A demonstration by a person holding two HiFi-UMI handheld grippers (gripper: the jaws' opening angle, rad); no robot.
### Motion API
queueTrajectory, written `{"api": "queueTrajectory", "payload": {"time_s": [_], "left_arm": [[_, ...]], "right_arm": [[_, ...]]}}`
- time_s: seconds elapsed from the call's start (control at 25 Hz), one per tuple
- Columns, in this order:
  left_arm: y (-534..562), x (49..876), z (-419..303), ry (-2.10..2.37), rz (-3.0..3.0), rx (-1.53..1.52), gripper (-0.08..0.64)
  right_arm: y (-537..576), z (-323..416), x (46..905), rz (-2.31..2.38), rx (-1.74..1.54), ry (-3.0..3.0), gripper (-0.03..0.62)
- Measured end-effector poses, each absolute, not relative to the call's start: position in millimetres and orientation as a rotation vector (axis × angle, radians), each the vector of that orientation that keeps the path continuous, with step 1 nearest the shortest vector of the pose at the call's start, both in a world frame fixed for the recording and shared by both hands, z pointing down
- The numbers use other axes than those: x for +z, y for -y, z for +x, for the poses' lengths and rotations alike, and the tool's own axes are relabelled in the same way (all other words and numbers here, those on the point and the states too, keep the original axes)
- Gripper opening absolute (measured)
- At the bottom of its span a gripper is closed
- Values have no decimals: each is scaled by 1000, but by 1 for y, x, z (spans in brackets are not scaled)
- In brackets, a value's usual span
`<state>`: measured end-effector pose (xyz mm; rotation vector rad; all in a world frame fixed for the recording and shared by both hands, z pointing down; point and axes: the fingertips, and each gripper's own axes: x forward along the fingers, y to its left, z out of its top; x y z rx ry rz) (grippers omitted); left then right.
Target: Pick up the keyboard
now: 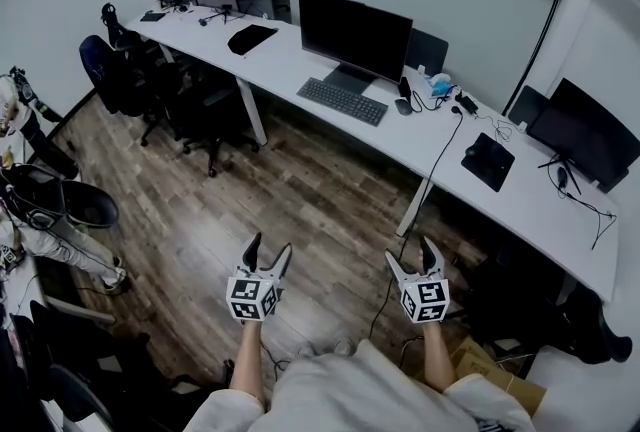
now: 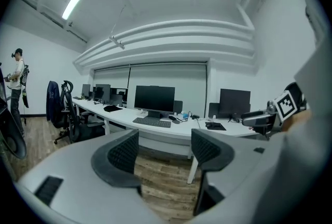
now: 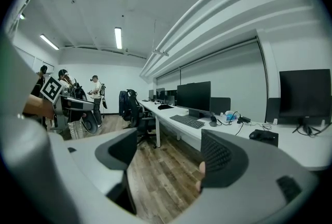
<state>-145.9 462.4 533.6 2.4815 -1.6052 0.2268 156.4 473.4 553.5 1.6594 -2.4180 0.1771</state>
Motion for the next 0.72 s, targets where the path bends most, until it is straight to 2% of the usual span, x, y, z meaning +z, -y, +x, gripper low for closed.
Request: {"api": "queueTrajectory", "payload": {"time_s": [0.72], "left_arm": [[-406,554,-137,1655,2433,255,311]], "right_arm": [[-408,165,571,1619,177,2419,368]]}}
